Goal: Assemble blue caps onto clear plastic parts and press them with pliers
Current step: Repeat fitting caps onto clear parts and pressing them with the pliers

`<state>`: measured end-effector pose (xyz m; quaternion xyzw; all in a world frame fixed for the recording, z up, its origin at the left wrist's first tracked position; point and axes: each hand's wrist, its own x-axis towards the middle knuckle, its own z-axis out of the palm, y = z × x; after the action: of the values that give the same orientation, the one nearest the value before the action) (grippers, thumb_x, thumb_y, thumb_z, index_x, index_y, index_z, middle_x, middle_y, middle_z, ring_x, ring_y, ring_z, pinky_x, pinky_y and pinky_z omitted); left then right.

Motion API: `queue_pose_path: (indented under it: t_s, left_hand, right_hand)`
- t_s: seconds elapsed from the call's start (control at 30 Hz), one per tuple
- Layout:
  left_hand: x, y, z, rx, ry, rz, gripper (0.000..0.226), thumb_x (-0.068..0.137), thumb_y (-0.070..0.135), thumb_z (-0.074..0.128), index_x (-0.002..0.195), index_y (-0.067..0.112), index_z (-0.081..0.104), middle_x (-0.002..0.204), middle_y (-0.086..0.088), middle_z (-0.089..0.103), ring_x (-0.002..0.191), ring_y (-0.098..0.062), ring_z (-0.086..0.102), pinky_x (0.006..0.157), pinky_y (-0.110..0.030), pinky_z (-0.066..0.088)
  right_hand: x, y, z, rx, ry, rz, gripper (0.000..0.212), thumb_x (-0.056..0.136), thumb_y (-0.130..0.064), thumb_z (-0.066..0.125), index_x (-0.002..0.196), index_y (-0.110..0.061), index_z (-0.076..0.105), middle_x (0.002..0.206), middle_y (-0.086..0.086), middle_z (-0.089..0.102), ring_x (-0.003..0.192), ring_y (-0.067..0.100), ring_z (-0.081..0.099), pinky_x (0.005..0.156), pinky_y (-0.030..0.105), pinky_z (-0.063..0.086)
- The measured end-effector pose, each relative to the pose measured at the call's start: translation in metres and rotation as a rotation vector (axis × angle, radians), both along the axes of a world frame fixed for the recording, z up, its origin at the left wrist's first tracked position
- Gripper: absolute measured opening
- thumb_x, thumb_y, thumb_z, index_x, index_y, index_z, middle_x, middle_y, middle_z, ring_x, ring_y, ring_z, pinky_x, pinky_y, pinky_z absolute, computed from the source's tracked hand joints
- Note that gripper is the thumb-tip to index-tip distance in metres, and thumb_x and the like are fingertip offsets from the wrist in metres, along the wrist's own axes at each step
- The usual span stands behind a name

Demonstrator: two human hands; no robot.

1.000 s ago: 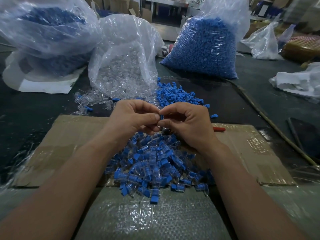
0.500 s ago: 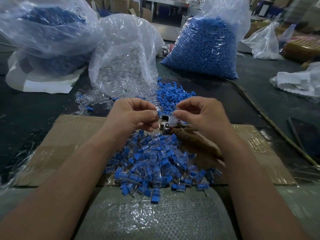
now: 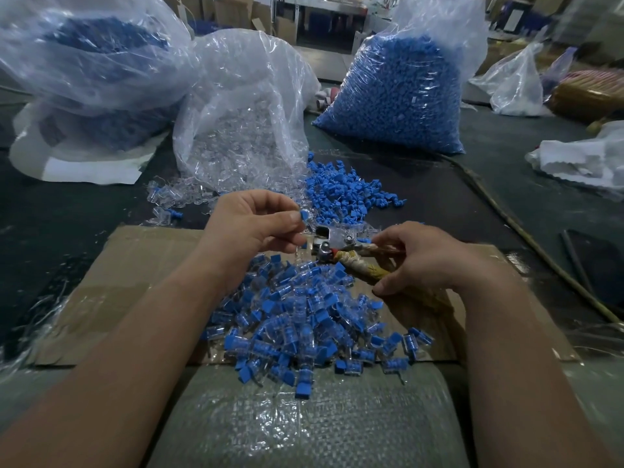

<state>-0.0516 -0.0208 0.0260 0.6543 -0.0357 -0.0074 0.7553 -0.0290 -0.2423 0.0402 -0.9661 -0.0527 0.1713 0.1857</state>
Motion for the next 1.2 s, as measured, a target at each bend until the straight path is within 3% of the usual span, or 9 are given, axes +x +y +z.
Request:
queue_pose_path:
  t_s: [0.17,0.33,0.57,0.73,0.93,1.2]
  left_hand:
    - [0.001,0.0,0.0,-0.009,0.004,0.006,0.008,0.078,-0.004,0.059,0.076,0.004,0.059,0.058,-0.004,0.067,0.052,-0.013,0.065,0.047,-0.018,0.052]
    - [0.002,0.0,-0.002,-0.015,0.004,0.007,0.007,0.077,-0.003,0.06,0.076,0.004,0.059,0.059,-0.005,0.067,0.053,-0.013,0.065,0.047,-0.018,0.051]
    - [0.003,0.002,-0.004,-0.027,-0.008,0.01,0.008,0.079,-0.004,0.057,0.078,0.003,0.058,0.059,-0.004,0.067,0.055,-0.014,0.065,0.049,-0.018,0.052]
    - [0.004,0.002,-0.005,-0.048,-0.037,0.048,0.012,0.082,-0.006,0.054,0.078,0.005,0.057,0.06,-0.003,0.067,0.058,-0.014,0.067,0.05,-0.018,0.051]
    - [0.003,0.001,-0.004,-0.022,-0.11,0.092,0.014,0.083,-0.005,0.055,0.078,0.008,0.057,0.061,0.0,0.068,0.059,-0.013,0.067,0.052,-0.019,0.054]
    - [0.004,-0.001,-0.003,0.01,-0.133,0.13,0.017,0.083,-0.006,0.055,0.077,0.009,0.057,0.06,0.002,0.068,0.058,-0.012,0.066,0.053,-0.02,0.054]
  right_hand:
    - [-0.001,0.009,0.001,-0.06,-0.077,-0.018,0.049,0.066,-0.028,0.076,0.111,-0.029,0.058,0.087,-0.014,0.05,0.082,0.008,0.05,0.069,0.03,0.046]
    - [-0.001,0.018,-0.005,-0.174,-0.225,-0.03,0.022,0.072,-0.024,0.067,0.092,-0.026,0.061,0.081,-0.007,0.054,0.076,0.013,0.051,0.067,0.034,0.048]
    - [0.003,0.011,-0.011,-0.092,-0.339,-0.09,0.021,0.075,-0.017,0.061,0.089,-0.029,0.053,0.08,-0.01,0.049,0.071,0.008,0.045,0.06,0.031,0.041]
    - [0.0,0.016,-0.008,0.147,-0.551,-0.075,0.024,0.081,-0.02,0.064,0.09,-0.028,0.044,0.086,-0.007,0.048,0.076,0.015,0.046,0.064,0.03,0.033]
    - [-0.006,0.03,-0.01,0.201,-0.525,0.036,0.024,0.083,-0.024,0.063,0.092,-0.027,0.041,0.09,-0.007,0.049,0.075,0.011,0.044,0.055,0.023,0.03]
    - [-0.008,0.036,-0.013,0.222,-0.442,0.087,0.021,0.084,-0.029,0.061,0.093,-0.027,0.042,0.09,-0.008,0.05,0.079,0.014,0.047,0.063,0.032,0.034]
